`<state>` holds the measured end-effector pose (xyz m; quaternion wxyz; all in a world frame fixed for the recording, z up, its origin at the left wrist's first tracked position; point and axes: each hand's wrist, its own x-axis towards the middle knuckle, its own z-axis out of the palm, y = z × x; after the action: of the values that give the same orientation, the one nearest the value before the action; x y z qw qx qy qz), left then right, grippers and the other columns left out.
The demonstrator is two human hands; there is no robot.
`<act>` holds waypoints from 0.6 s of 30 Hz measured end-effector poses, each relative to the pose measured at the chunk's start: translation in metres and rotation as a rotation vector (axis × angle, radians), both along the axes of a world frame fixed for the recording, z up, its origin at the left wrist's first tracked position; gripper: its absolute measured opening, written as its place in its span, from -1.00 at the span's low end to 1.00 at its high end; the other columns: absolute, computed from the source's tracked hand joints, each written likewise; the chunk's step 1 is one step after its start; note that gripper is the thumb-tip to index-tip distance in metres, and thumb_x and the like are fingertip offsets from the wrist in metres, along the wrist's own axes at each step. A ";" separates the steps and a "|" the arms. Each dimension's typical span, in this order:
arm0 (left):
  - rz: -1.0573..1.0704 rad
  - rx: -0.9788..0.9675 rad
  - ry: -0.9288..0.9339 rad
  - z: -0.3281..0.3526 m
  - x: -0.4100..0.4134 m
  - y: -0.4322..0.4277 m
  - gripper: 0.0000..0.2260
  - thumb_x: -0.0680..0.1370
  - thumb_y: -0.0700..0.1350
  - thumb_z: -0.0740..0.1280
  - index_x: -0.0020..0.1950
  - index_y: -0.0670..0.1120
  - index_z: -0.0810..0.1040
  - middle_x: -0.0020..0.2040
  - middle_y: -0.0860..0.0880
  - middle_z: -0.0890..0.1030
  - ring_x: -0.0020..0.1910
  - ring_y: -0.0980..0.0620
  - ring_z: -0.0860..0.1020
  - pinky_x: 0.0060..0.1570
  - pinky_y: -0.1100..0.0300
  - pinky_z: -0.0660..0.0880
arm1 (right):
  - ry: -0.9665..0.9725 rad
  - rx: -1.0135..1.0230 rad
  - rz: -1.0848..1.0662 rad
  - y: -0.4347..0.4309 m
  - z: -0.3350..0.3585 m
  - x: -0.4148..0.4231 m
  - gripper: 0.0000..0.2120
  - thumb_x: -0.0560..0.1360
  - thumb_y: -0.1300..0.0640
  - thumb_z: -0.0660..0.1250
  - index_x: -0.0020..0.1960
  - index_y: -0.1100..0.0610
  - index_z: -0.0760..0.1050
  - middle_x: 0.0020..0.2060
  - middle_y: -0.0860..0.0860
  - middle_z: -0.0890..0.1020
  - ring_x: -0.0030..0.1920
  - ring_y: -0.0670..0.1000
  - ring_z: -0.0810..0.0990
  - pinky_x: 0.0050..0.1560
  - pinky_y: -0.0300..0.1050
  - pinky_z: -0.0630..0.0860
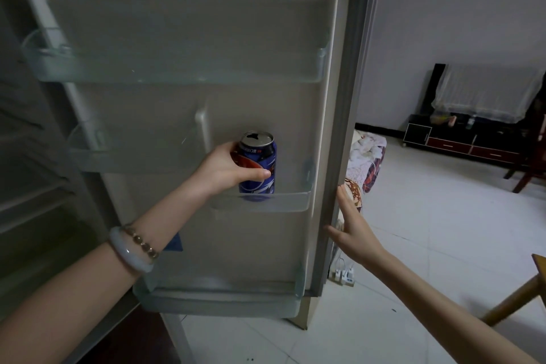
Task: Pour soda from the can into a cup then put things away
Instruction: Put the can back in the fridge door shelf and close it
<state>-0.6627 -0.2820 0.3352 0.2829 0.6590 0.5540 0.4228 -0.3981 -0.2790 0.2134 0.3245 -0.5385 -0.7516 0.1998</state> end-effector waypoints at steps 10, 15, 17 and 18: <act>-0.009 -0.027 0.086 0.001 0.001 -0.009 -0.67 0.32 -0.07 0.55 -0.05 0.11 0.47 -0.10 0.18 0.58 -0.04 0.16 0.57 -0.17 0.43 0.40 | -0.007 0.016 0.010 -0.003 0.000 0.002 -0.20 0.51 0.19 0.31 0.54 0.06 -0.14 0.53 -0.03 -0.09 0.51 -0.08 -0.07 0.44 -0.19 -0.04; 0.186 0.078 0.192 -0.013 -0.001 -0.042 -0.22 0.36 0.13 0.48 0.45 -0.09 0.21 0.41 -0.05 0.37 0.39 0.02 0.33 0.29 0.17 0.28 | -0.007 0.015 -0.001 -0.010 0.004 0.000 -0.21 0.50 0.21 0.32 0.54 0.10 -0.12 0.53 0.00 -0.05 0.51 -0.06 -0.05 0.42 -0.23 -0.05; 0.256 0.193 0.292 -0.019 0.001 -0.061 -0.16 0.44 0.12 0.41 0.53 -0.16 0.03 0.50 -0.12 0.21 0.47 -0.03 0.18 0.39 0.16 0.12 | -0.013 0.013 -0.011 -0.013 0.005 -0.001 -0.20 0.50 0.22 0.32 0.54 0.11 -0.12 0.53 0.02 -0.05 0.51 -0.05 -0.05 0.42 -0.23 -0.06; 0.288 0.276 0.375 -0.023 0.003 -0.070 -0.19 0.47 0.11 0.37 0.53 -0.19 0.02 0.51 -0.15 0.19 0.47 -0.06 0.16 0.40 0.15 0.09 | -0.013 0.012 -0.015 -0.015 0.006 -0.002 -0.20 0.50 0.22 0.32 0.54 0.11 -0.12 0.53 0.02 -0.06 0.51 -0.05 -0.05 0.42 -0.22 -0.06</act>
<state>-0.6596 -0.3523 0.3125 0.0200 0.6724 0.6219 0.4009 -0.4002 -0.2935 0.2189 0.3244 -0.5434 -0.7508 0.1892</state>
